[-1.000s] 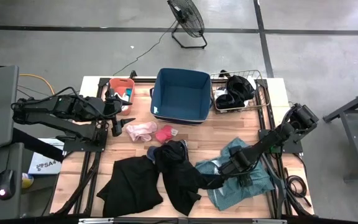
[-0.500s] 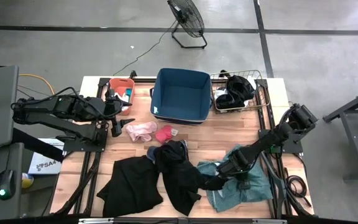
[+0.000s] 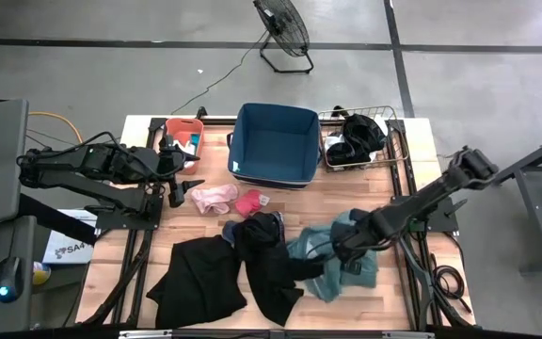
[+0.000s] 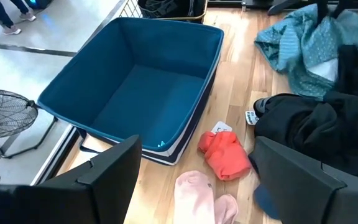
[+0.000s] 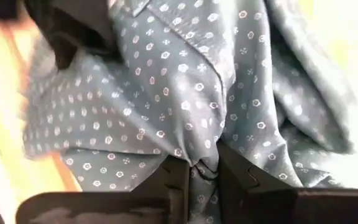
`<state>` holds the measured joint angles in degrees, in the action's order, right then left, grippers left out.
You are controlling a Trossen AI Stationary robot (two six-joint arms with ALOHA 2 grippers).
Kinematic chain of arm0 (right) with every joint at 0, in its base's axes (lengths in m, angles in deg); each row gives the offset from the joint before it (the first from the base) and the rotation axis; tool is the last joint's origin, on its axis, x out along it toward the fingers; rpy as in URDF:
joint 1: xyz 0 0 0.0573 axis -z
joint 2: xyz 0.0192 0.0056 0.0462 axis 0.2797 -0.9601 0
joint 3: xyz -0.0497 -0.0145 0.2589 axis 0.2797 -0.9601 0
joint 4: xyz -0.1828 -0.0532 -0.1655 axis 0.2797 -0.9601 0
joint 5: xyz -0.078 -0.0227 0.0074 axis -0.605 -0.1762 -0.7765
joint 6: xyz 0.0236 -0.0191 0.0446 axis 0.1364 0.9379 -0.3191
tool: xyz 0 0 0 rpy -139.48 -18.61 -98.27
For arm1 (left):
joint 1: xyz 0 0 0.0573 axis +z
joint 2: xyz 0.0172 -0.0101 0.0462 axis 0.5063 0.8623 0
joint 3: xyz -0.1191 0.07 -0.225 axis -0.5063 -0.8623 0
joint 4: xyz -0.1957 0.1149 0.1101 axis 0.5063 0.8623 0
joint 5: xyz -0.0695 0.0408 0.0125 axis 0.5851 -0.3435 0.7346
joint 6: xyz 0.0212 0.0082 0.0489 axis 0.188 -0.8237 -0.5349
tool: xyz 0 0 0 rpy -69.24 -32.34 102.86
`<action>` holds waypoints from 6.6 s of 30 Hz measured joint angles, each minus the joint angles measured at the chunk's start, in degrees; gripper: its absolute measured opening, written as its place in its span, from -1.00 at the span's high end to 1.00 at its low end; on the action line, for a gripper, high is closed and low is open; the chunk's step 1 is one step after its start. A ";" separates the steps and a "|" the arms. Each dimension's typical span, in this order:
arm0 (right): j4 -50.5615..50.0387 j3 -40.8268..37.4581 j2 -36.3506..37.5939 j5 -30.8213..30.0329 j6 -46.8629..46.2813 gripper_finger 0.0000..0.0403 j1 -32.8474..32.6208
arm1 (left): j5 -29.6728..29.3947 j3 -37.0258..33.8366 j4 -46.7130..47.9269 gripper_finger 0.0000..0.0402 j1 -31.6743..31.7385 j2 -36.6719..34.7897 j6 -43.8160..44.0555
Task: Pick & Place Cloths
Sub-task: Put the green shorts into the blue laundry organizer, then put the bottom black boxer into the gold wire basket
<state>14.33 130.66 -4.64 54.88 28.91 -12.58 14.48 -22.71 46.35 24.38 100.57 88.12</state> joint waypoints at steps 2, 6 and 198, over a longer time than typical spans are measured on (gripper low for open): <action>-0.99 1.14 2.19 -3.18 -0.71 0.82 -0.11 | 0.02 0.00 0.00 -0.52 0.02 0.00 0.34; -1.11 3.17 6.78 -10.28 -0.67 0.82 -0.07 | 0.01 0.00 -0.01 -0.52 0.02 0.00 0.45; 53.25 5.75 -11.02 -6.32 24.48 0.98 4.98 | -0.02 0.00 -0.87 -0.52 0.02 2.00 2.55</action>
<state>67.58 136.41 -15.66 48.56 53.39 -7.60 14.46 -22.71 45.48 24.39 102.57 90.68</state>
